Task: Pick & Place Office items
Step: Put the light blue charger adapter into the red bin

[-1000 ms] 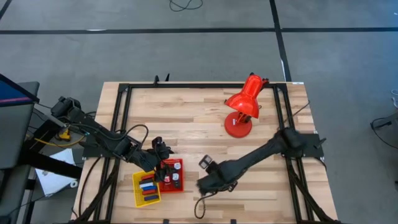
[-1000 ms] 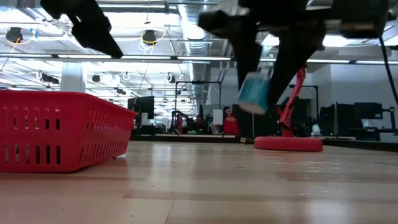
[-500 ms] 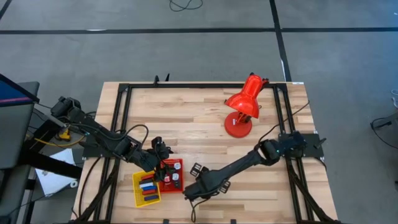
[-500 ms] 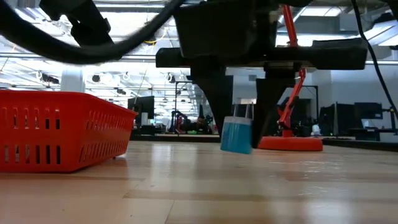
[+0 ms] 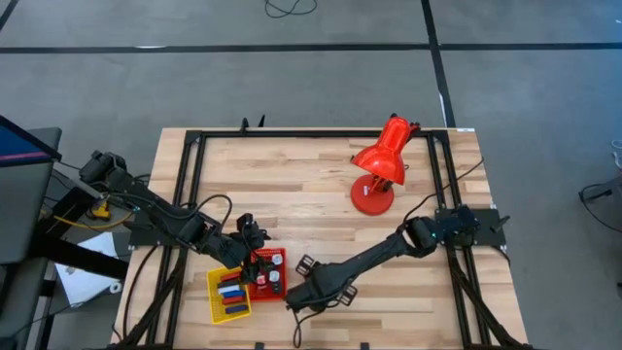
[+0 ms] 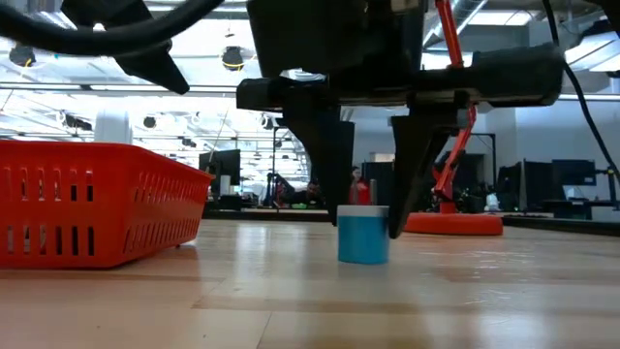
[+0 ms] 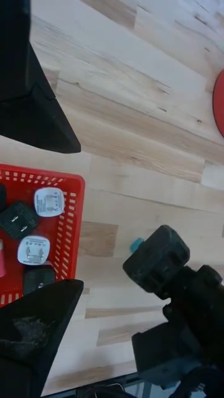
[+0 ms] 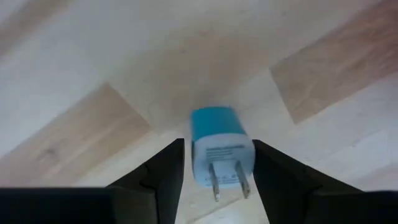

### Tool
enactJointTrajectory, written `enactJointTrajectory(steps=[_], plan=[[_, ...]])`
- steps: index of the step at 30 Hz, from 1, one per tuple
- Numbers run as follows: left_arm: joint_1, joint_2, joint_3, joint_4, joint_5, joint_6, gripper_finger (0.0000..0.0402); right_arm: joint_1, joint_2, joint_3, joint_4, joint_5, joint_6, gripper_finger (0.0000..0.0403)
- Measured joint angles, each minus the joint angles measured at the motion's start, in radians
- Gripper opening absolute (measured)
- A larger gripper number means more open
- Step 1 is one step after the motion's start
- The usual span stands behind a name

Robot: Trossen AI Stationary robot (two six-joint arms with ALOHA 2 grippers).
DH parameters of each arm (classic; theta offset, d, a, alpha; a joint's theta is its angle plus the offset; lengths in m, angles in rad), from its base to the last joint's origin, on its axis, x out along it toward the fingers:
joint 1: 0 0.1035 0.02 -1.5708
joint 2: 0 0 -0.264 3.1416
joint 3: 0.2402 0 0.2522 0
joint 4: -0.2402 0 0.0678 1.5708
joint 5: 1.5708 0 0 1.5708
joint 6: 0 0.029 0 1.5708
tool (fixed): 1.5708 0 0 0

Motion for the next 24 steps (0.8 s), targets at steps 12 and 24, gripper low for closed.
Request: enactJointTrajectory(steps=[12,24], plan=[[0.000,0.000,0.000,0.000,0.000,0.000,0.0343,-0.017,-0.050,-0.001,-0.009,-0.027,0.112,0.0194],[0.000,0.000,0.000,0.047,0.000,0.000,0.0343,0.016,-0.484,-0.459,0.345,-0.029,0.588,0.0243]])
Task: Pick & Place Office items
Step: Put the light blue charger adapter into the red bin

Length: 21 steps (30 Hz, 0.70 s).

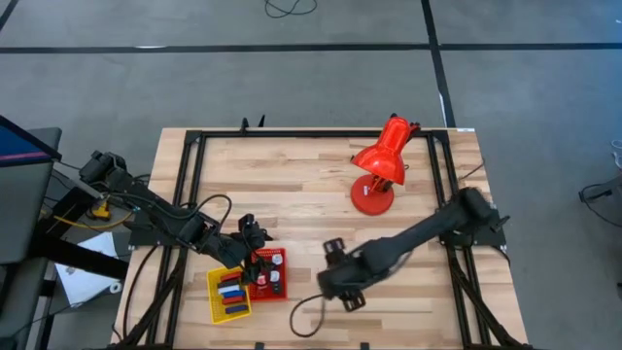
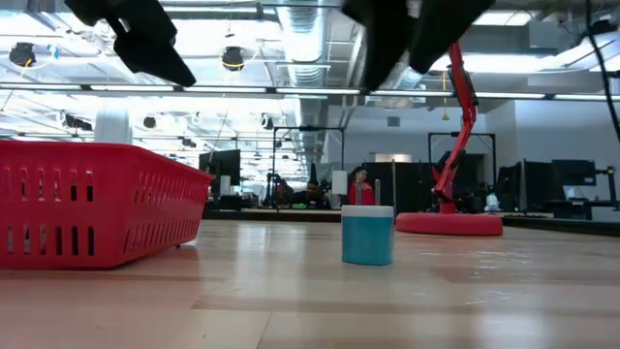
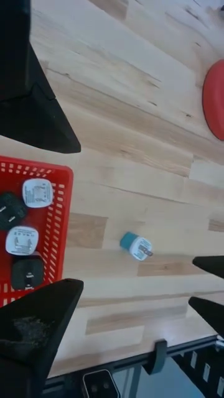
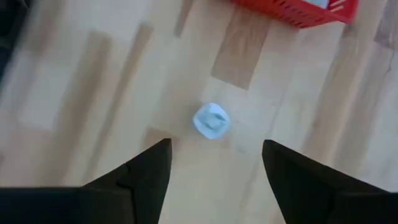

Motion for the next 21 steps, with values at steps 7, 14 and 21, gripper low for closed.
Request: enactJointTrajectory(steps=[7,14,21], plan=[[0.000,0.004,0.000,0.031,0.000,0.000,0.0343,0.080,-0.278,-0.559,0.697,0.117,0.274,0.0244],[-0.003,0.007,0.000,0.063,0.000,0.006,0.0343,0.144,-0.263,-0.841,1.136,0.239,0.306,0.0244],[-0.003,0.007,0.000,0.069,0.000,0.008,0.0343,0.145,-0.111,-0.881,1.369,0.243,0.297,0.0244]])
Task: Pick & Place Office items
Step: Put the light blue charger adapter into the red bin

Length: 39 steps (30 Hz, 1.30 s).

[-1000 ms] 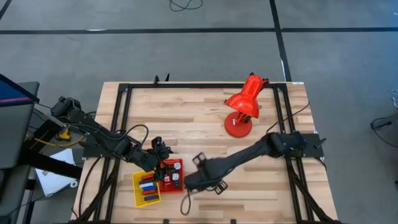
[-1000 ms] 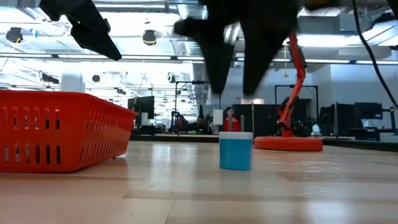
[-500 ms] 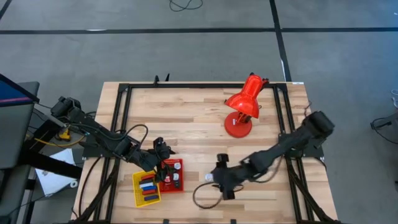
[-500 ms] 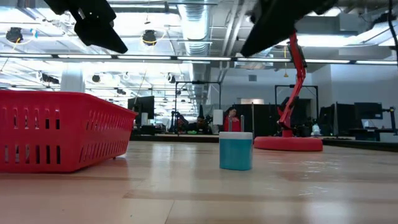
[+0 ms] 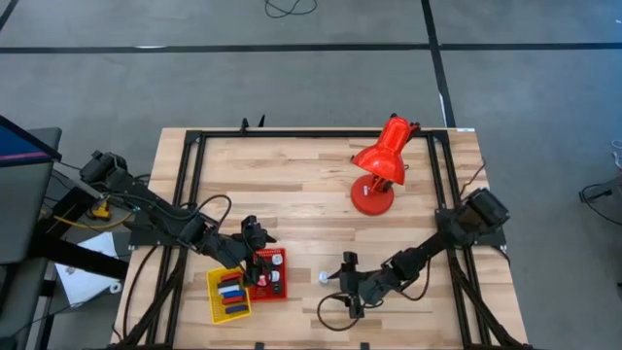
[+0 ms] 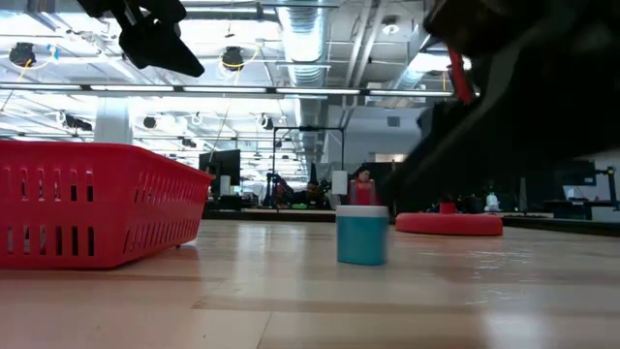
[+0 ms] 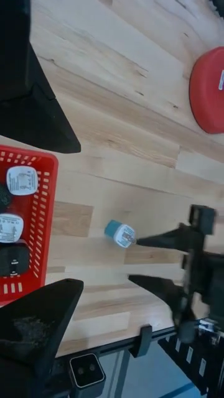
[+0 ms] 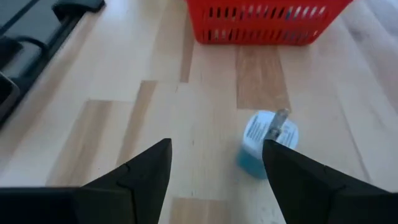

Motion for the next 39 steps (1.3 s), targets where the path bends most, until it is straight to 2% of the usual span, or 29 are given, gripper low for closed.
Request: enactJointTrajectory(steps=[3,6,12,15,18,22,25,27,34,39], plan=[[0.000,0.000,0.000,0.007,0.000,0.000,0.0343,-0.010,0.052,0.004,0.063,0.011,-0.006,0.0244],[0.000,0.000,0.000,0.014,0.000,0.000,0.0343,-0.009,0.066,-0.003,0.031,0.011,-0.026,0.0244],[0.000,0.000,0.000,0.016,-0.001,0.000,0.0343,0.013,0.055,-0.007,-0.028,0.131,-0.021,0.0244],[0.002,0.000,0.000,0.024,-0.005,-0.002,0.0343,-0.011,0.095,-0.006,0.035,0.184,0.033,0.0244],[0.022,0.015,0.000,0.060,-0.012,0.002,0.0343,-0.037,0.135,-0.005,0.083,0.181,0.051,0.0244],[0.078,0.072,0.000,0.206,0.124,0.063,0.0343,-0.046,0.137,-0.005,0.098,0.177,0.058,0.0244],[0.102,0.133,0.000,0.308,0.186,0.161,0.0343,-0.053,0.135,-0.004,0.128,0.173,0.058,0.0244],[0.114,0.179,0.000,0.344,0.202,0.210,0.0343,-0.049,0.125,-0.005,0.080,0.163,0.059,0.0244],[0.152,0.330,0.015,0.490,0.291,0.221,0.0343,0.004,0.020,-0.005,-0.154,0.148,0.188,0.0244],[0.166,0.462,0.102,0.480,0.293,0.259,0.0343,0.025,-0.064,-0.005,-0.293,0.191,0.295,0.0244]])
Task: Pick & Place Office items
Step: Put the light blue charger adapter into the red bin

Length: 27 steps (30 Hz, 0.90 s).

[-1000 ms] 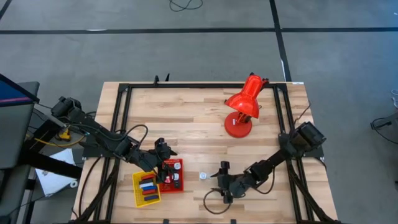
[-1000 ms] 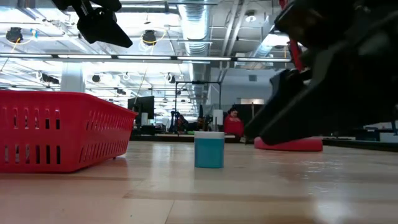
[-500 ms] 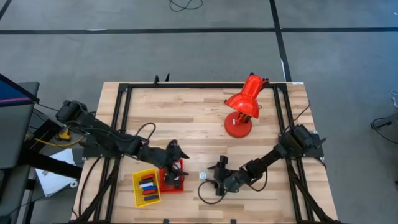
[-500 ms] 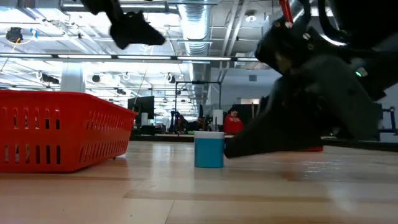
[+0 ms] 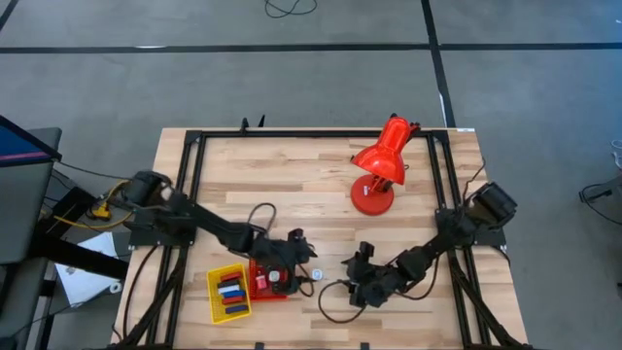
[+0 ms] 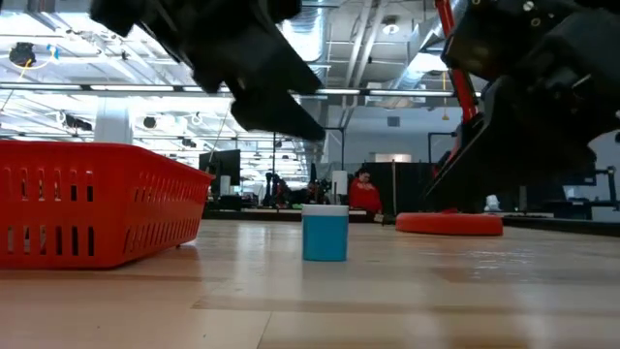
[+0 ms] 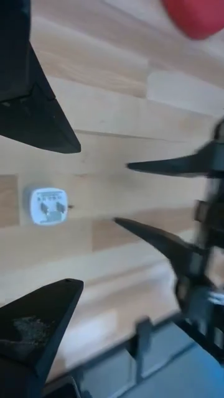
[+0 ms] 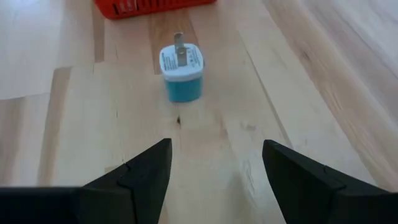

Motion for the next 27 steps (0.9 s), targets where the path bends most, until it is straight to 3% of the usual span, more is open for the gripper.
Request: enactJointTrajectory(steps=[7,10,14,21,27], plan=[[-0.001,0.119,0.086,-0.058,-0.016,-0.025,0.0343,0.002,-0.010,-0.001,-0.024,0.012,0.024,0.0244],[-0.001,0.125,0.087,-0.062,-0.057,-0.056,0.0343,-0.006,0.003,-0.001,-0.025,0.013,0.024,0.0244],[-0.001,0.126,0.087,-0.065,-0.037,-0.035,0.0343,-0.010,0.004,-0.001,-0.035,0.013,0.024,0.0244],[-0.006,0.126,0.087,-0.061,-0.033,0.123,0.0343,-0.016,0.004,-0.001,-0.036,0.014,0.009,0.0244],[-0.006,0.126,0.087,-0.061,-0.008,0.088,0.0335,-0.019,0.004,-0.001,-0.036,0.013,0.007,0.0244]])
